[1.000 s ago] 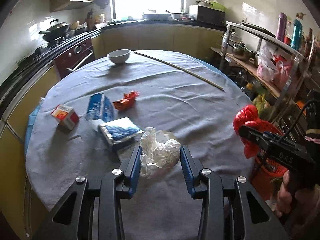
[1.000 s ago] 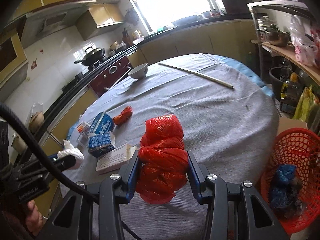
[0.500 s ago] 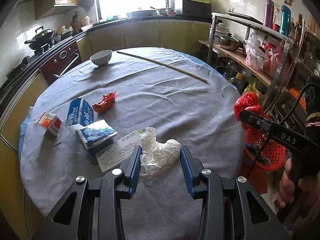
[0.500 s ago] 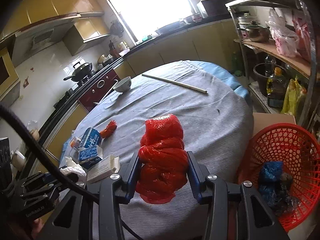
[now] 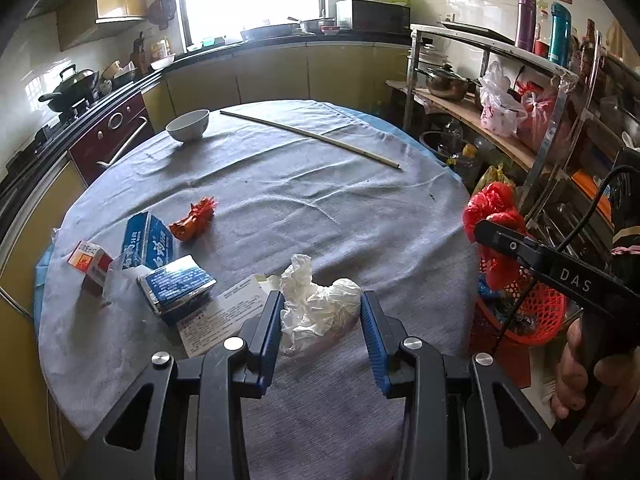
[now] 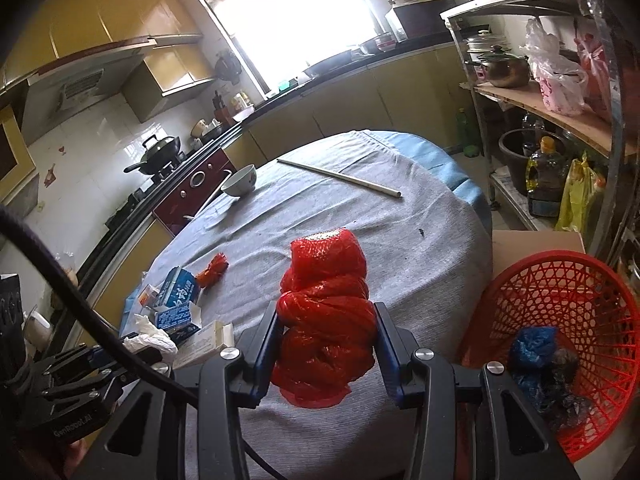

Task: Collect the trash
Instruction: 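Carry the red bag toward the red basket with the right tool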

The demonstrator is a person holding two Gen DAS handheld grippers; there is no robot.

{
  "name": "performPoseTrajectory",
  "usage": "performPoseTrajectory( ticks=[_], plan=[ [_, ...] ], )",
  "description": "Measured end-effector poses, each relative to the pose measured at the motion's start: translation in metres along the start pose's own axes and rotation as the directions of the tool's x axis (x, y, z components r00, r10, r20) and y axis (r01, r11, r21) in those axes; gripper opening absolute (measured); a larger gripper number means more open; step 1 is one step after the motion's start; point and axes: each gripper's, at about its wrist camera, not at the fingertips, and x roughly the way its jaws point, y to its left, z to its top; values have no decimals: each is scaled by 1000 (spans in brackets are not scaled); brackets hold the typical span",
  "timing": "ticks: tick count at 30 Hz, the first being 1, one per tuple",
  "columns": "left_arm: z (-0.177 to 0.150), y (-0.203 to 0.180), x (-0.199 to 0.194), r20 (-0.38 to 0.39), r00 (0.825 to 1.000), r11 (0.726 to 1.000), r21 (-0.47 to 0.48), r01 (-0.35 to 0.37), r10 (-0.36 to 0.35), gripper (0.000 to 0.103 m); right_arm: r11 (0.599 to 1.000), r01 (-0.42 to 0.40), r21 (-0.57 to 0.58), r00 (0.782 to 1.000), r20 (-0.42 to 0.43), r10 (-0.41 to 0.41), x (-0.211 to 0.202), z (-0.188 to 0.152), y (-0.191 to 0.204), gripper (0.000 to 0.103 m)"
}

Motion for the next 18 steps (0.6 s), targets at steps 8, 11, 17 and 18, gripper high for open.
performPoseTrajectory(
  ticks=[8,11,17,18],
  plan=[
    [7,-10,-1,12,1000,1000,23,9,-9,41,1000,3,10,1000,11,-3,-5,3,-5,47],
    [9,-13,-2,15,1000,999,32,14,-15,41,1000,3,14,1000,17,-3,-7,4,-7,47],
    [13,-20,-2,17,1000,999,47,21,-22,41,1000,7,18,1000,25,-7,-12,5,-9,47],
    [13,-22,-2,18,1000,998,51,20,-21,41,1000,7,21,1000,27,-7,-13,5,-10,47]
  ],
)
